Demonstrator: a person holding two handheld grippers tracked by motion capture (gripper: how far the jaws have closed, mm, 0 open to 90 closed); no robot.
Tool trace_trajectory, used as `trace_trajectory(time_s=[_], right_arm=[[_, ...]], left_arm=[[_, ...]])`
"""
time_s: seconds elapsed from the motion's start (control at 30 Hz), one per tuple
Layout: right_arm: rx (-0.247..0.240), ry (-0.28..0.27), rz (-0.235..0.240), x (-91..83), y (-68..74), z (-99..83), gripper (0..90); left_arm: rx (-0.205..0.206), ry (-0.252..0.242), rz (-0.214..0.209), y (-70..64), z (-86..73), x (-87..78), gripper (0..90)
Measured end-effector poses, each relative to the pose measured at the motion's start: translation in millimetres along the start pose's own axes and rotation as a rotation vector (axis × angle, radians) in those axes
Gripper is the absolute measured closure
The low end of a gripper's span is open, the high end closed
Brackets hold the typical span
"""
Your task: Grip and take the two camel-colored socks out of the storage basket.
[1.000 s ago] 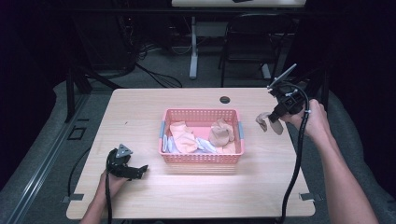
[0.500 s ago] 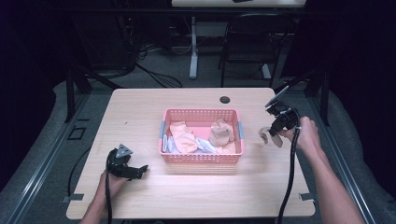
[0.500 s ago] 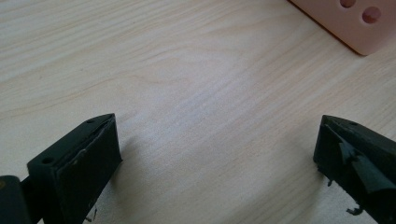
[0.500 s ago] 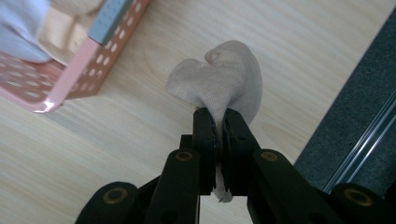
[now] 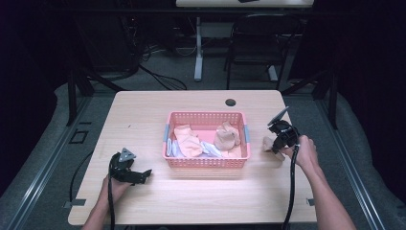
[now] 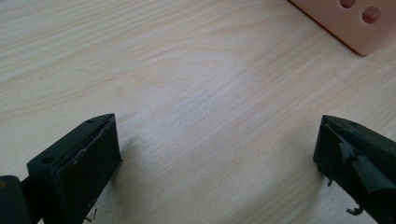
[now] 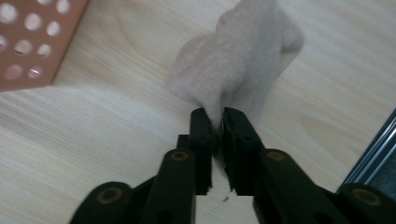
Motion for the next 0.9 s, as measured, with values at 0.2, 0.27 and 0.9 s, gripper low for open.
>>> trace_trajectory(time_s=[0.2, 0.27, 0.9], right_arm=[[0.045, -0.059, 0.004, -9.1, -4.6, -2.0, 45.3], [0.042, -0.071, 0.003, -13.7, -3.8, -3.9, 32.5], [-0.030, -0.271, 0.023, -81.6, 21.7, 15.5, 0.0]], left_arm=[[0.000, 0.000, -0.001, 0.0, 0.0, 0.0, 0.3], [-0.002, -0.001, -0.002, -0.2, 0.1, 0.1, 0.3], [0.000, 0.000, 0.000, -0.1, 0.0, -0.1, 0.4]])
Point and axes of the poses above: each handheld gripper's, and its own axes: x roughly forward along the jaws, z roughly out of its top, y roughly to its left, the point moved 7 cm from there along x, roughly forward along the jaws
